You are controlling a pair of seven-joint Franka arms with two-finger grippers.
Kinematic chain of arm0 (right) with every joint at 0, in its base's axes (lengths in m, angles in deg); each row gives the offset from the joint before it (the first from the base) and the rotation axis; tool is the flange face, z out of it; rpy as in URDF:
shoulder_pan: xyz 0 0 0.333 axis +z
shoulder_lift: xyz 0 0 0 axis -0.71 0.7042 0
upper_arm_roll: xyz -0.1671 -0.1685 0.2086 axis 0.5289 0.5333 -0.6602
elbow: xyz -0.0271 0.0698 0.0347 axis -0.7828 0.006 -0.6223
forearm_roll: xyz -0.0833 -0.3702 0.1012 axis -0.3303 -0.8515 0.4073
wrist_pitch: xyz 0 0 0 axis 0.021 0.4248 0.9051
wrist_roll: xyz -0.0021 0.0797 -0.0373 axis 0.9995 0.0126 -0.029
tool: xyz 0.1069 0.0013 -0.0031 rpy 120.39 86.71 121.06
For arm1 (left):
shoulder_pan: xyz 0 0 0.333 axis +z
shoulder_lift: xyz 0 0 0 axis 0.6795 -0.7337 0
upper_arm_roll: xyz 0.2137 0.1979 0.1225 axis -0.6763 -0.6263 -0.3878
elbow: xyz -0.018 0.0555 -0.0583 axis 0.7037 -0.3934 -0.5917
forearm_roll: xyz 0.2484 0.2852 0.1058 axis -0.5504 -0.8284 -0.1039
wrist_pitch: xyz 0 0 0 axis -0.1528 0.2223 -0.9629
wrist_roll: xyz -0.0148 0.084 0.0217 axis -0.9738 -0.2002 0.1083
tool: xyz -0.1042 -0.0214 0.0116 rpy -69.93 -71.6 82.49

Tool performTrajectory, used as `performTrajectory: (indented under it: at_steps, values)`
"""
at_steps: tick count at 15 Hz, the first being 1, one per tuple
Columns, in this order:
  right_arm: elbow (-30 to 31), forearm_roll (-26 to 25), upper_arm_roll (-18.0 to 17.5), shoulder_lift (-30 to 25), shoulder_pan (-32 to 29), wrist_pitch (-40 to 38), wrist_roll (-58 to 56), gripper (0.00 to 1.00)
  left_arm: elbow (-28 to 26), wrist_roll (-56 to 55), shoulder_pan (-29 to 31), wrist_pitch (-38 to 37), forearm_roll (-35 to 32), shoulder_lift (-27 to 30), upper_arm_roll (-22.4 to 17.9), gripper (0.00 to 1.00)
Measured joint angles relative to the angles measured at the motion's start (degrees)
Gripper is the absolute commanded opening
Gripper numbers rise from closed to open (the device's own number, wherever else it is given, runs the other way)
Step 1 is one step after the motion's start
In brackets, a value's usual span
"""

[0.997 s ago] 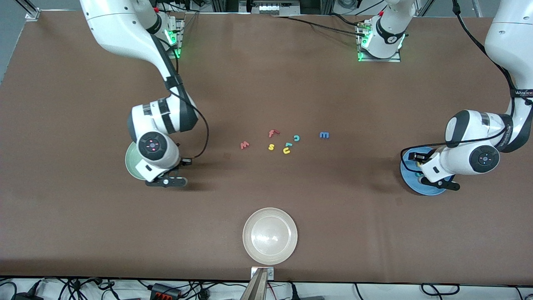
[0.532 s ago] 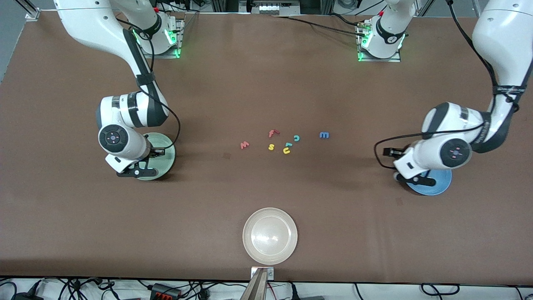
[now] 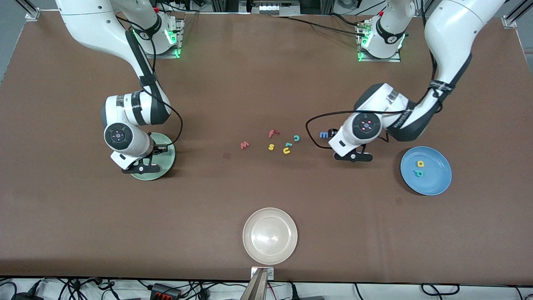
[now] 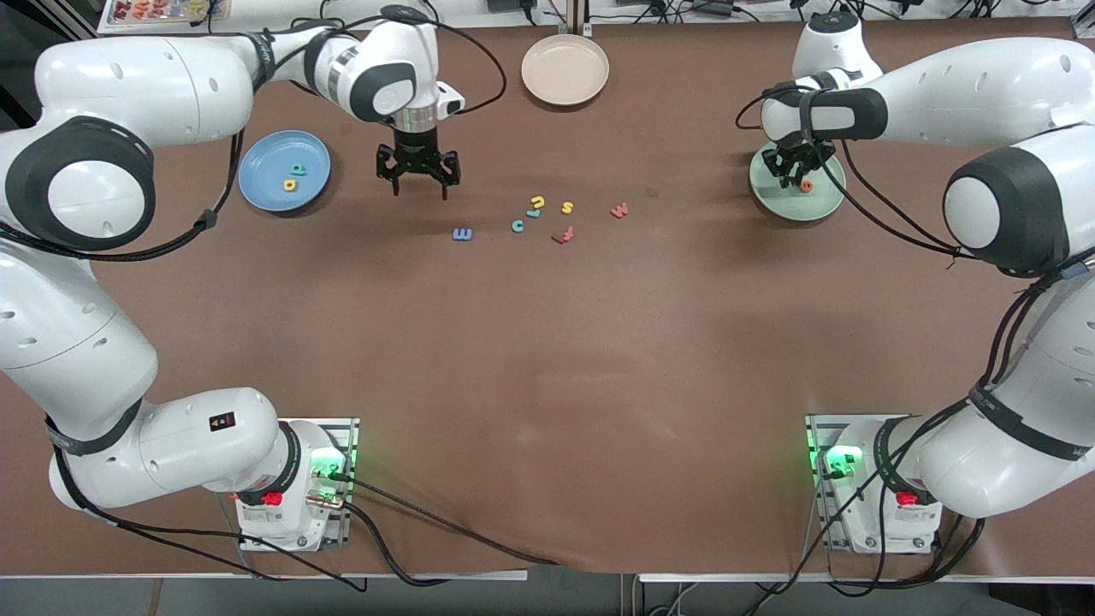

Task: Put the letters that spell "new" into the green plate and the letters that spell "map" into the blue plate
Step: 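Grasp the blue E with the left gripper while the right gripper reaches pink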

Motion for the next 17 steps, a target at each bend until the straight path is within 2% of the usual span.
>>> performTrajectory:
  at_steps: [1,4,8,11,14,15,16,17]
  values:
    - [0.01,0.01,-0.03,0.52,0.02,0.68,0.08,1.0,-0.01,-6.94,-0.63,0.53,0.0,-0.41,0.0,1.0]
    - [-0.11,0.04,-0.04,1.56,0.07,1.89,0.33,1.0,-0.03,-24.95,-0.97,4.04,0.0,-2.02,-0.04,1.0]
    - [-2.76,0.09,-0.3,-0.54,3.02,-0.88,0.94,1.0,-1.12,-44.13,-0.79,10.77,0.0,-3.16,-0.12,1.0]
    - [-7.01,0.18,-0.54,-1.73,9.14,-4.26,9.0,1.0,-3.99,-56.33,-0.69,14.87,0.0,-3.16,-0.12,1.0]
    - [-8.62,0.24,-0.66,-0.62,15.06,-4.43,21.87,1.0,-6.27,-61.17,-0.75,15.35,0.0,-3.16,-0.1,1.0]
    - [-8.99,0.75,-0.67,0.24,16.3,-4.39,25.95,1.0,-6.96,-61.62,-0.75,15.69,0.0,-3.15,-0.1,0.92]
    - [-9.33,2.17,-0.68,1.19,17.02,-4.26,29.75,1.0,-7.77,-62.16,-0.79,16.56,0.0,-3.16,-0.1,0.79]
    - [-9.68,4.36,-0.68,2.05,17.25,-4.08,32.69,1.0,-8.7,-62.7,-0.87,18.09,0.0,-3.15,-0.1,0.72]
